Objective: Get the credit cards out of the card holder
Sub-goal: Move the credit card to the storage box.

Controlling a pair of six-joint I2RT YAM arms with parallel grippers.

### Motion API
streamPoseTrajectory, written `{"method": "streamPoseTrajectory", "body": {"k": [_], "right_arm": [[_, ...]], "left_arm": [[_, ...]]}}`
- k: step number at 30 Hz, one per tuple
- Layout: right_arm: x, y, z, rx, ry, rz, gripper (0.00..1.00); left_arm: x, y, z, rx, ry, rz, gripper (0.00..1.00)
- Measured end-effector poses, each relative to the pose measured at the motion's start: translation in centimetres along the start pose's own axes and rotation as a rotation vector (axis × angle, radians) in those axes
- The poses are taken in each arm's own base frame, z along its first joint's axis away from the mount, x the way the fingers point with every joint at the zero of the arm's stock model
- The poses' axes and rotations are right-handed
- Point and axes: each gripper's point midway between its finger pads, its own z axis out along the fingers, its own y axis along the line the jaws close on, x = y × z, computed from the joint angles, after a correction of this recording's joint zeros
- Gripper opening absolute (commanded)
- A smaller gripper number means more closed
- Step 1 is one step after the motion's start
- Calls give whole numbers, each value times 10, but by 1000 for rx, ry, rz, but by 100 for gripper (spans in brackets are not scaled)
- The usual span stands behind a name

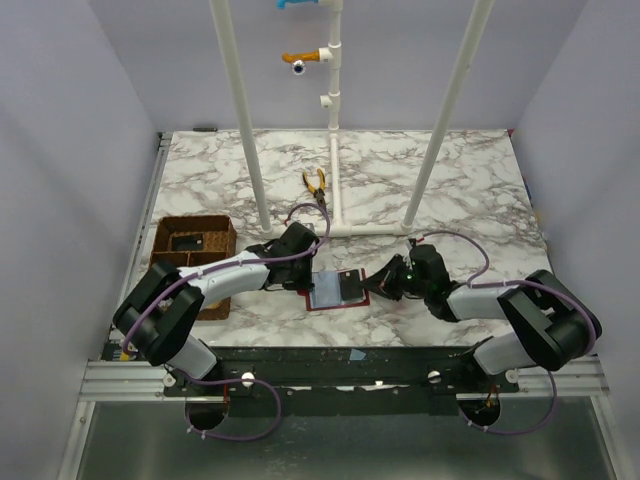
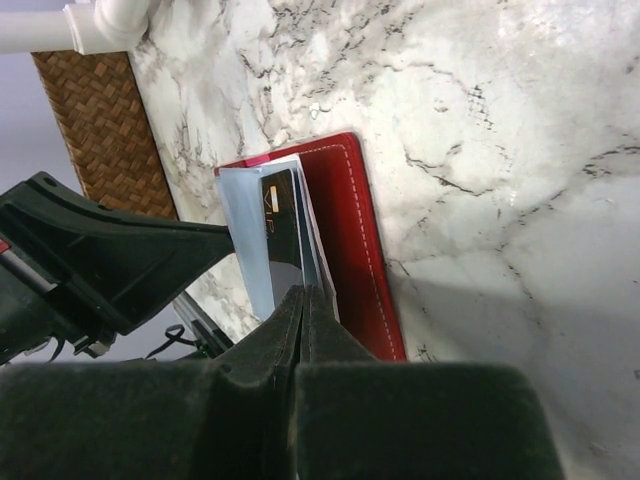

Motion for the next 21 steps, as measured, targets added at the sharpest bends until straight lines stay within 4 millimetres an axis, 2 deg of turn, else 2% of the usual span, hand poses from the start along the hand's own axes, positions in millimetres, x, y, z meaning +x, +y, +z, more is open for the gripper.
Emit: {"method": "streamPoseTrajectory", "body": {"k": [11,17,21], "right_arm": [[-7,17,0,-29,-4,-10,1],[-13,32,-3,-49,-14,-17,1],[-15,38,-7,-55,-19,-27,1]], "left_arm": [[5,5,-9,-32,36,12,0],[-11,-7,-24,-6,-8,20,0],[-16,-10,-27,2,-21,21,0]]}}
